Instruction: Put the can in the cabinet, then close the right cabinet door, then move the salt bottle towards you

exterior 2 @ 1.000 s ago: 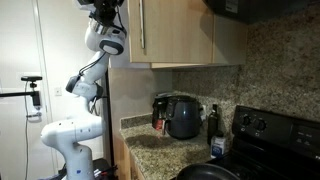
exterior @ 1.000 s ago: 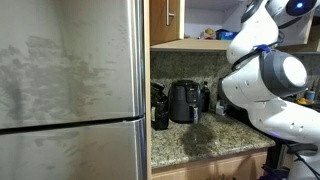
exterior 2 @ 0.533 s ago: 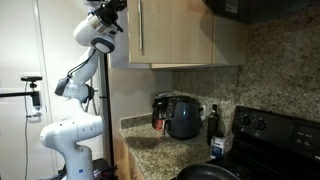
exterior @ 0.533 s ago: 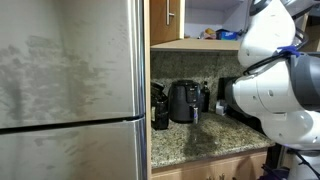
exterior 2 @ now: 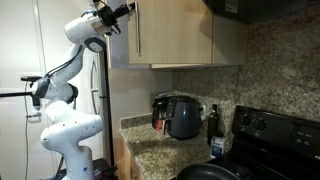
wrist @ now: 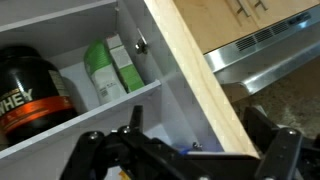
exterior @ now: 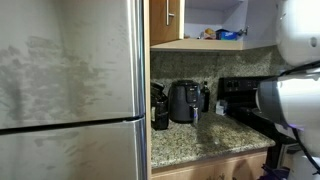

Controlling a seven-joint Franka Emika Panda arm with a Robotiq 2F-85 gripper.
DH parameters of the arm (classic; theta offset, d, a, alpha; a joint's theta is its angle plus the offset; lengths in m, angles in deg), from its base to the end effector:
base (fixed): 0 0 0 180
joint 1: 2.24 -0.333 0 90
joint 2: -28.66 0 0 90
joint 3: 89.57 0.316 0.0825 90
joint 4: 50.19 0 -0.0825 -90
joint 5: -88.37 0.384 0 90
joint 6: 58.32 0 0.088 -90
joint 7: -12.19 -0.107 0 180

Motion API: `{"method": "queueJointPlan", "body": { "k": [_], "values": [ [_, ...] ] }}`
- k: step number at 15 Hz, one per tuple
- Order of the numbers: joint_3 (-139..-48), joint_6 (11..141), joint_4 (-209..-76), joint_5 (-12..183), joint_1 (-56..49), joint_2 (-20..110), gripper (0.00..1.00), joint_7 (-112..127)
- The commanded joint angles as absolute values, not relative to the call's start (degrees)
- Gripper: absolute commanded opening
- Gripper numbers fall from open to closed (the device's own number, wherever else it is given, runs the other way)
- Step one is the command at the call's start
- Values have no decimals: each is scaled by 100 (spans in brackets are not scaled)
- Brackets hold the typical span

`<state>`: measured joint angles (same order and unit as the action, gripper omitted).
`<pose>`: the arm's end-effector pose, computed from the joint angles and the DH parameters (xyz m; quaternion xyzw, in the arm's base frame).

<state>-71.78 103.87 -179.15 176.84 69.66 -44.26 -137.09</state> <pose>0.1392 -0.0573 0.8512 0.3012 0.4563 -0.0611 0.8351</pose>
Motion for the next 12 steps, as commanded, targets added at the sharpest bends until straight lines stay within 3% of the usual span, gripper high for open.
{"method": "queueJointPlan", "body": {
  "k": [1,6,12],
  "values": [
    [-7273,9780,-17806,17734,6378,-4333,100,-13708],
    [-7514,8574,-17620,17489,5669,-4252,100,-13706],
    [-7869,6798,-17631,17249,5547,-4171,100,-13708]
  ]
}}
